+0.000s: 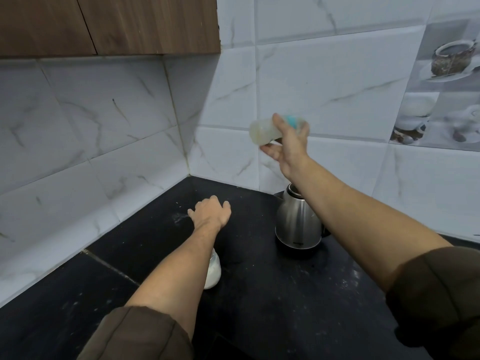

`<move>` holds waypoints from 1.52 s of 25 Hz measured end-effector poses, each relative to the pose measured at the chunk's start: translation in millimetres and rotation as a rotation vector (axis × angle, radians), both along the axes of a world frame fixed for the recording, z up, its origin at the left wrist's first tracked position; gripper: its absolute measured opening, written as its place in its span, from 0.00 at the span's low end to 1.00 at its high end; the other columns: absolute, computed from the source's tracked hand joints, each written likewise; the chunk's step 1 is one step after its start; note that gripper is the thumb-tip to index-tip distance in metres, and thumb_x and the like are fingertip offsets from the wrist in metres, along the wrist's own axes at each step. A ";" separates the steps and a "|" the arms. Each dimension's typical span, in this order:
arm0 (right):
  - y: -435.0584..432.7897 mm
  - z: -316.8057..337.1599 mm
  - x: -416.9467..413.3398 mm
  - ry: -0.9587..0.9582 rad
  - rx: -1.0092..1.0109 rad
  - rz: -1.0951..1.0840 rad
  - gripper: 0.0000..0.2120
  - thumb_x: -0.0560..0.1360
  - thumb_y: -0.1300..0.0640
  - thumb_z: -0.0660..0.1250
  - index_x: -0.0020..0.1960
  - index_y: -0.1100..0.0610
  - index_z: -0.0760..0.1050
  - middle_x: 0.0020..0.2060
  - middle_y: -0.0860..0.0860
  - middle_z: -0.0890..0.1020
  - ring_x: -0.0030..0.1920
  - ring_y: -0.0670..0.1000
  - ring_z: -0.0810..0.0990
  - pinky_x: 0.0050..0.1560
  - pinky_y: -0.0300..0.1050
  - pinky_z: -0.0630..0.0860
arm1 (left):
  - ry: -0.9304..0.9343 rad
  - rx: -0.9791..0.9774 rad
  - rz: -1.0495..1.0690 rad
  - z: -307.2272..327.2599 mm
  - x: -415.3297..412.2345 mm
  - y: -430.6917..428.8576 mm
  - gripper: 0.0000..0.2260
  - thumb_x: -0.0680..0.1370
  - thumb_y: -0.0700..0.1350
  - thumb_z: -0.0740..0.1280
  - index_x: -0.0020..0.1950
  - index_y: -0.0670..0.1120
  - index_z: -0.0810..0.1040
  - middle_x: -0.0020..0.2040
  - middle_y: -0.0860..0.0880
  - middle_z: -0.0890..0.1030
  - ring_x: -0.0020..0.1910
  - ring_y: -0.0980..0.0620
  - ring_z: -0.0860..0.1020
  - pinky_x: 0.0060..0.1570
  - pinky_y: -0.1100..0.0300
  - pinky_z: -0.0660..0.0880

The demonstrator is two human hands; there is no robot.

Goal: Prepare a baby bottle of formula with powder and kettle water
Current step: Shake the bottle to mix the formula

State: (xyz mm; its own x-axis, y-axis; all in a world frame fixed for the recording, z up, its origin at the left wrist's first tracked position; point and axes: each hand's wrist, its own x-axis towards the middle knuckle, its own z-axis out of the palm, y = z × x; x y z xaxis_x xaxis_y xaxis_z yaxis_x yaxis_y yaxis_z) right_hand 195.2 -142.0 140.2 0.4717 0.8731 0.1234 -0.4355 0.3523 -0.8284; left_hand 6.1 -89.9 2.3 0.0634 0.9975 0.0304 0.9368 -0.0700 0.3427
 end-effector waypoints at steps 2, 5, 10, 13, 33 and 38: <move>-6.4 -3.8 -8.2 -0.266 -0.048 0.166 0.42 0.76 0.53 0.78 0.81 0.43 0.57 0.67 0.57 0.77 0.49 0.63 0.88 0.50 0.64 0.86 | -0.005 0.046 -0.018 5.6 3.4 -0.8 0.23 0.85 0.57 0.56 0.72 0.45 0.75 0.67 0.43 0.80 0.69 0.41 0.74 0.72 0.41 0.65; -8.9 2.0 -15.7 -0.175 0.012 0.092 0.44 0.76 0.53 0.78 0.82 0.41 0.55 0.67 0.54 0.76 0.49 0.62 0.89 0.49 0.62 0.86 | 0.012 0.070 -0.034 8.3 6.9 -0.5 0.22 0.85 0.57 0.56 0.71 0.45 0.76 0.65 0.43 0.80 0.67 0.40 0.75 0.69 0.43 0.68; -4.8 7.7 -17.8 -0.047 0.041 0.108 0.38 0.78 0.53 0.76 0.79 0.46 0.58 0.69 0.59 0.76 0.47 0.60 0.87 0.43 0.55 0.86 | 0.034 0.101 -0.052 8.8 8.7 -0.1 0.22 0.85 0.57 0.56 0.69 0.45 0.77 0.64 0.43 0.81 0.66 0.40 0.76 0.67 0.42 0.68; -11.6 -0.1 -28.1 -0.365 0.051 0.320 0.41 0.77 0.55 0.77 0.80 0.40 0.58 0.68 0.58 0.79 0.50 0.62 0.88 0.44 0.57 0.85 | 0.050 0.110 -0.052 11.3 10.7 0.7 0.22 0.85 0.57 0.56 0.69 0.45 0.77 0.65 0.42 0.80 0.66 0.40 0.75 0.67 0.42 0.68; -1.0 18.7 -12.2 -0.285 0.121 0.299 0.36 0.80 0.53 0.74 0.80 0.45 0.58 0.65 0.58 0.79 0.47 0.56 0.88 0.44 0.54 0.84 | 0.068 0.138 -0.048 25.0 14.9 2.9 0.22 0.85 0.56 0.57 0.71 0.44 0.76 0.66 0.43 0.80 0.67 0.41 0.75 0.69 0.42 0.69; 10.5 32.3 -4.0 0.230 0.121 0.050 0.37 0.76 0.51 0.77 0.78 0.50 0.61 0.65 0.58 0.77 0.40 0.54 0.89 0.43 0.53 0.85 | 0.086 0.129 -0.049 23.8 12.9 2.7 0.22 0.84 0.57 0.57 0.71 0.44 0.76 0.66 0.43 0.80 0.67 0.41 0.75 0.68 0.42 0.69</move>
